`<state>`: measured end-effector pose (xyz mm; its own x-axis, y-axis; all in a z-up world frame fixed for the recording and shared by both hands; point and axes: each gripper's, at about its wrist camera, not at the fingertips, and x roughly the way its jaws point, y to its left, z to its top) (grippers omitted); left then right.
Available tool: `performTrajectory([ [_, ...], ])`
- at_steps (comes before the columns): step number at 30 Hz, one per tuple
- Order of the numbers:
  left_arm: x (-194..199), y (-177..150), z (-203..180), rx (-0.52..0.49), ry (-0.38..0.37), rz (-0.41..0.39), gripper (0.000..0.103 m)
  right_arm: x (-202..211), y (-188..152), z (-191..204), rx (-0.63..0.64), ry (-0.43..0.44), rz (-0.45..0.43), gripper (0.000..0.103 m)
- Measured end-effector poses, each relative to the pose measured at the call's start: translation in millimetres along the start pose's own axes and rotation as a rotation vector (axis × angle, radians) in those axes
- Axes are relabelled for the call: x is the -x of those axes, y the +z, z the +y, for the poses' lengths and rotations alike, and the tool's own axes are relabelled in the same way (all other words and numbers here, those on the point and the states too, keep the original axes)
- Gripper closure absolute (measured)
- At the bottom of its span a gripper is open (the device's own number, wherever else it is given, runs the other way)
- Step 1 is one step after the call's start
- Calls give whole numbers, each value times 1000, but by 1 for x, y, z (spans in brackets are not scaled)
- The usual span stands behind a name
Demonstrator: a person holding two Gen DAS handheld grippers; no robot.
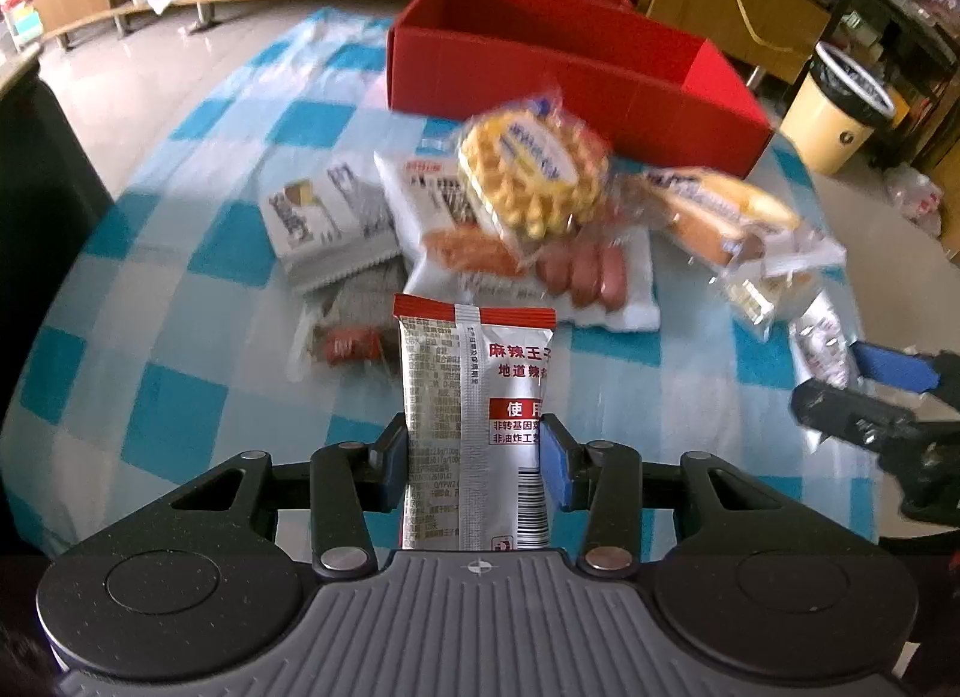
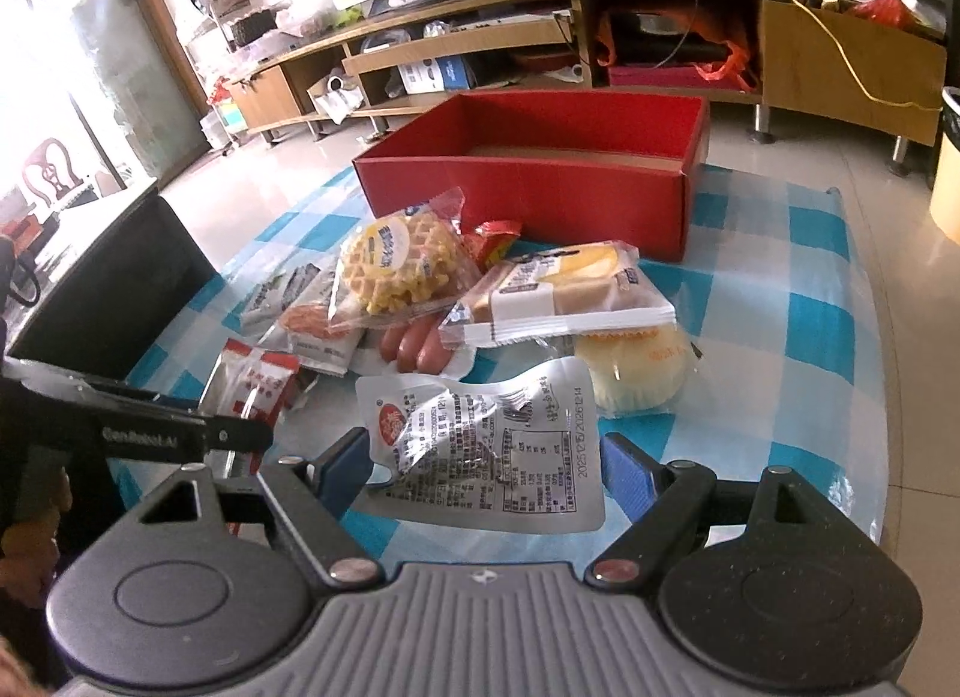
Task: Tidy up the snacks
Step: 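Carry both packets over the red box and open both grippers to drop them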
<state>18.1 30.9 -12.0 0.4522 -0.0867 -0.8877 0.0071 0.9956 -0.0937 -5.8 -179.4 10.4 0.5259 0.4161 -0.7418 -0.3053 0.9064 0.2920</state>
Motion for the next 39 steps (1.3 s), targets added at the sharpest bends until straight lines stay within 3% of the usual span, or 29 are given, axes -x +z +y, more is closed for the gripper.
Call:
performTrajectory([
  [14, 31, 40, -6, -24, -66, -127, 51, 13, 31, 33, 33, 108, -132, 22],
  [29, 12, 141, -26, -65, -58, -257, 51, -13, 115, -1, 10, 9, -244, 22],
  [39, -26, 206, -40, -78, -35, -286, 51, -53, 167, -35, -9, -42, -262, 22],
])
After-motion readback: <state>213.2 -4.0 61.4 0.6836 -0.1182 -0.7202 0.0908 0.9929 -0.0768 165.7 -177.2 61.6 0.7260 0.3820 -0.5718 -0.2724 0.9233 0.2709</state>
